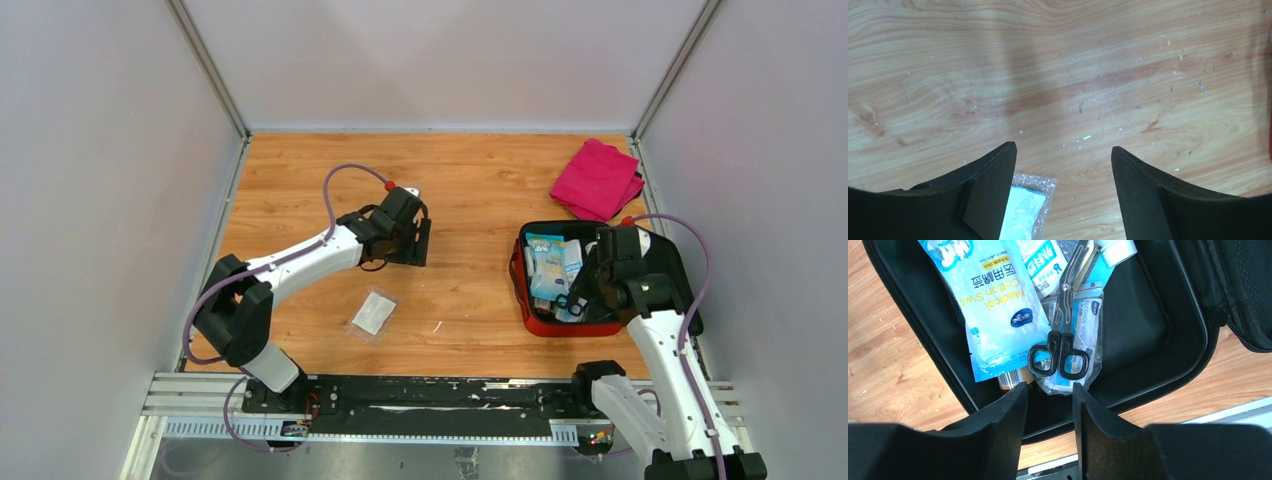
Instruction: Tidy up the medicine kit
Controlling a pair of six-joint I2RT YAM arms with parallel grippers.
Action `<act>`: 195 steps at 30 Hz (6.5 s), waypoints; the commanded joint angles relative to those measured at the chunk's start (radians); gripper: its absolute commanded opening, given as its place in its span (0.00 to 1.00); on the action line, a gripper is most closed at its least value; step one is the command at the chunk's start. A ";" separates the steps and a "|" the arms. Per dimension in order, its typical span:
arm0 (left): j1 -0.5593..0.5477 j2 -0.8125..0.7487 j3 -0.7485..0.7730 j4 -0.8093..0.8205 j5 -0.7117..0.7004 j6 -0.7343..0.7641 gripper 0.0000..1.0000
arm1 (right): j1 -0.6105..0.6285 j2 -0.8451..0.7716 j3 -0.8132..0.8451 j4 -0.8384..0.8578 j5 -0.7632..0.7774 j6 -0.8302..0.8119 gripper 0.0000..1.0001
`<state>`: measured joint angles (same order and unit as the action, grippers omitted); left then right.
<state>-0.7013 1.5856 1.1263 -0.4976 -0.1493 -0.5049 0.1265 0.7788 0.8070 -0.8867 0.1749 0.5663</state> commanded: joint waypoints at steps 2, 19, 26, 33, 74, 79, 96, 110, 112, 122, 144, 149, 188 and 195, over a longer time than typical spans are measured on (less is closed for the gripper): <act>0.008 -0.063 -0.047 0.006 -0.011 0.011 0.75 | -0.033 0.004 0.018 -0.026 0.013 -0.038 0.46; 0.008 -0.331 -0.267 -0.017 -0.094 -0.080 0.78 | -0.028 0.285 0.076 0.146 -0.309 -0.171 0.30; 0.010 -0.389 -0.295 -0.056 -0.130 -0.083 0.78 | 0.064 0.504 0.133 0.225 -0.328 -0.181 0.20; 0.018 -0.451 -0.343 -0.091 -0.189 -0.105 0.82 | 0.174 0.706 0.203 0.304 -0.333 -0.167 0.17; 0.034 -0.429 -0.575 0.030 -0.091 -0.140 0.79 | 0.552 0.817 0.464 0.484 -0.197 -0.143 0.24; 0.034 -0.361 -0.576 0.065 -0.105 -0.117 0.75 | 0.552 0.720 0.394 0.501 -0.226 -0.142 0.25; 0.036 -0.347 -0.576 0.078 -0.123 -0.115 0.31 | 0.552 0.679 0.342 0.493 -0.235 -0.122 0.24; 0.036 -0.444 -0.479 -0.061 -0.199 -0.108 0.00 | 0.552 0.595 0.298 0.461 -0.135 -0.077 0.22; 0.036 -0.480 -0.455 -0.091 -0.212 -0.109 0.00 | 0.552 0.575 0.287 0.462 -0.147 -0.062 0.23; 0.037 -0.670 -0.360 -0.123 -0.199 -0.126 0.00 | 0.552 0.463 0.140 0.707 -0.370 0.164 0.43; 0.051 -0.647 -0.190 -0.106 -0.203 -0.064 0.00 | 0.402 0.307 0.315 -0.127 0.141 -0.116 0.30; 0.052 -0.642 -0.191 -0.112 -0.206 -0.056 0.00 | 0.367 0.323 0.275 -0.160 0.111 -0.147 0.27; 0.086 -0.678 -0.124 -0.229 -0.385 -0.032 0.00 | 0.624 0.726 0.351 0.351 -0.309 0.138 0.15; 0.090 -0.702 -0.124 -0.257 -0.429 -0.043 0.00 | 0.632 0.667 0.340 0.388 -0.247 0.162 0.16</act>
<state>-0.6216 0.9035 0.9707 -0.7319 -0.5190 -0.5453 0.7425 1.5249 1.1416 -0.5396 -0.1284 0.6891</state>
